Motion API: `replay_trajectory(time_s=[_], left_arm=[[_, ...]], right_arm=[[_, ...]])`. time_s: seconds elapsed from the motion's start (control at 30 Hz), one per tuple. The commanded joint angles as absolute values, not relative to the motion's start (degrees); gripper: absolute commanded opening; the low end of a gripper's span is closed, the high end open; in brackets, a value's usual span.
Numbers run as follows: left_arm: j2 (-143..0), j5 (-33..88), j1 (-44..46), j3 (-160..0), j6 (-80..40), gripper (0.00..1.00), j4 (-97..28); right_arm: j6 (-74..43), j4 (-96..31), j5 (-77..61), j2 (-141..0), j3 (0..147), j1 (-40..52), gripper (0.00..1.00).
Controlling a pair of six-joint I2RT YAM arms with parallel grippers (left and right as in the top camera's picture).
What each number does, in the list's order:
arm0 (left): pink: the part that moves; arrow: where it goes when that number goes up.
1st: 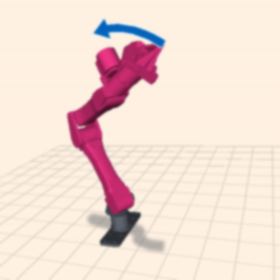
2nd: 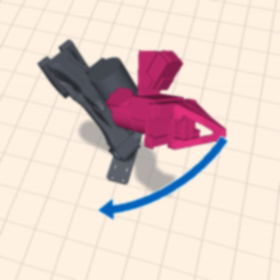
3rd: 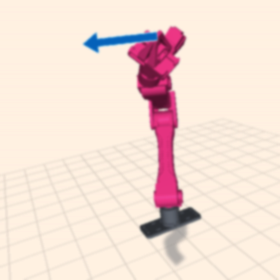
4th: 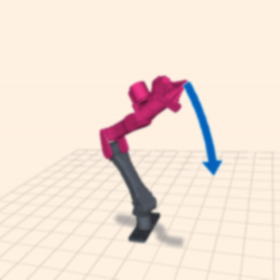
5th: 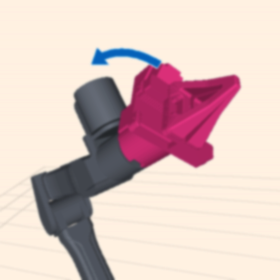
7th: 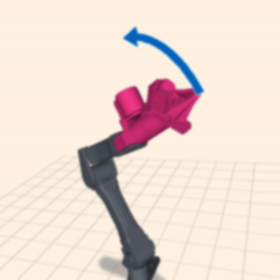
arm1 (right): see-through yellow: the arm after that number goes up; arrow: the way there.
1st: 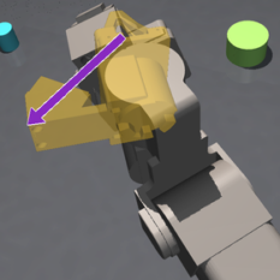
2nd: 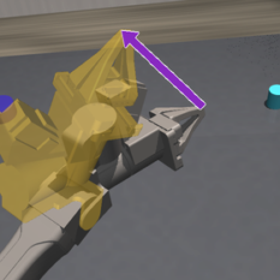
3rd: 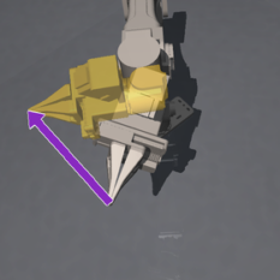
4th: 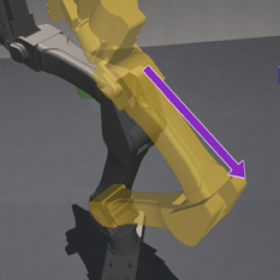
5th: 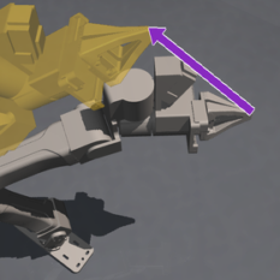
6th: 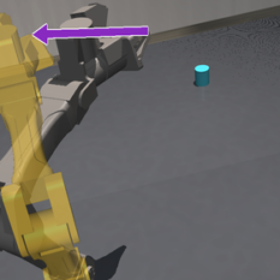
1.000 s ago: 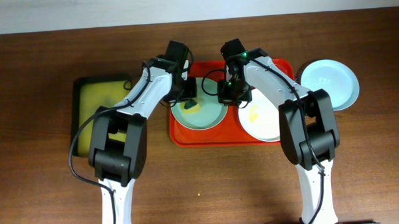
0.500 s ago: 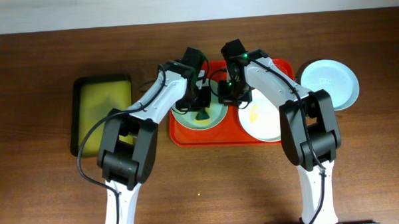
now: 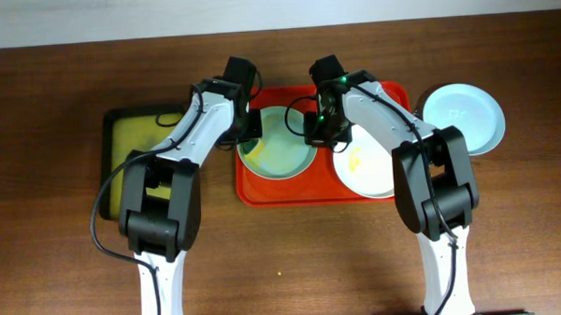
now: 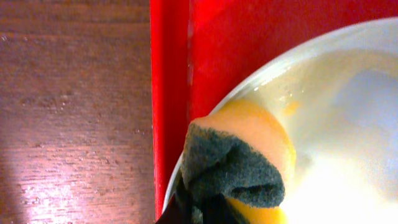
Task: Clean dirty plates on tray and stack at the side
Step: 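Hold the green plate with the right gripper and scrub it with the sponge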
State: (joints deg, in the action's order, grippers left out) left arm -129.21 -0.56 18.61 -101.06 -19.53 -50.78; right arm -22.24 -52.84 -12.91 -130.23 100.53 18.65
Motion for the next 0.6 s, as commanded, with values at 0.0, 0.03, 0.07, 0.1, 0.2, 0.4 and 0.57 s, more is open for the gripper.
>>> replay_trajectory(time_s=[0.0, 0.03, 0.07, 0.1, 0.2, 0.4, 0.57], left_arm=[[-129.60, 4.73, 16.95, -100.62, -19.18, 0.00, -55.72], [-129.60, 9.37, 17.80, -100.62, -16.91, 0.00, -56.77], [-129.60, 12.91, 18.65, -100.62, -15.35, 0.00, -57.56], [-129.60, 15.64, 19.64, -100.62, -15.29, 0.00, -58.04], [-129.60, 24.36, 21.04, -100.62, -15.29, 0.00, -57.54], [-129.64, 14.24, 21.12, -100.60, -19.44, 0.00, -44.64], [-129.62, -15.68, 20.80, -100.62, -20.32, 0.00, -45.01]], right_arm=[[-21.26, -53.56, -8.32, -132.53, 98.39, 18.74, 0.04], [-21.26, -53.54, -8.32, -132.53, 98.39, 18.74, 0.04], [-21.26, -53.52, -8.32, -132.53, 98.39, 18.74, 0.04], [-21.26, -53.52, -8.32, -132.53, 98.39, 18.74, 0.04], [-21.26, -53.52, -8.32, -132.53, 98.39, 18.74, 0.04], [-21.26, -53.71, -8.32, -132.53, 98.39, 18.74, 0.04], [-21.23, -53.76, -8.29, -132.53, 98.39, 18.74, 0.04]])
